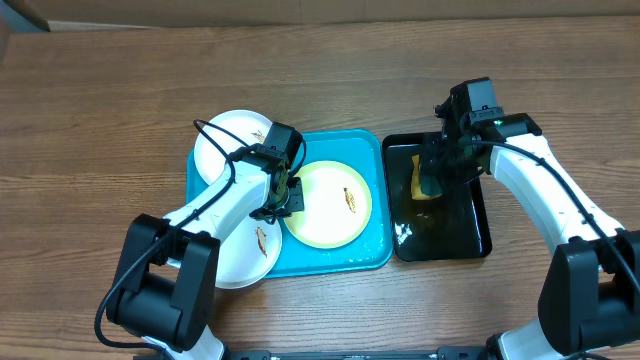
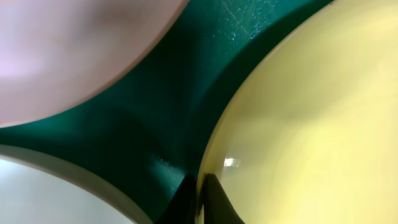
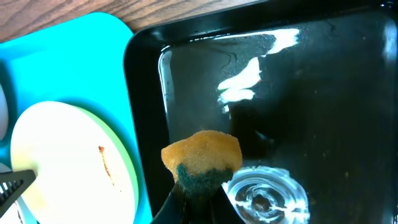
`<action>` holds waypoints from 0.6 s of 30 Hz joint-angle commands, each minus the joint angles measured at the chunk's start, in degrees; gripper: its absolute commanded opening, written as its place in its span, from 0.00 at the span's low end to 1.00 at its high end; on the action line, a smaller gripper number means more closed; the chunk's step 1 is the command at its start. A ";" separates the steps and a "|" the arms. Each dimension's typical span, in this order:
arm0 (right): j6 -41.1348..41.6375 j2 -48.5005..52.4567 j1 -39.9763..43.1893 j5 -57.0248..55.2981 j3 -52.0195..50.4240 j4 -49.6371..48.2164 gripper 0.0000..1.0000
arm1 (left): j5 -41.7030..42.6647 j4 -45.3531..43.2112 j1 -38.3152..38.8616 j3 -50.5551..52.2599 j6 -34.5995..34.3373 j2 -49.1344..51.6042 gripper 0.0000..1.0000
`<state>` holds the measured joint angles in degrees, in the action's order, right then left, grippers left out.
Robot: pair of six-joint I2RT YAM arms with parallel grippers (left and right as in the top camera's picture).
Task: Clean dirty plates on tray and stack at the side
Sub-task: 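Lift the sponge with the right gripper and dip it in water, then move the held sponge over the yellow plate with the right gripper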
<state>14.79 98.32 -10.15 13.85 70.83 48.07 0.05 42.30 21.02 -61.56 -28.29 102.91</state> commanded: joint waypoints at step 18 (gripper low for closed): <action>0.66 -0.04 -4.31 16.24 0.39 -2.82 0.04 | -3.58 0.09 0.37 -0.42 1.25 0.04 0.04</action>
<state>15.09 98.32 -11.90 25.78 70.83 45.93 -0.30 42.26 21.02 -61.56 -28.27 102.91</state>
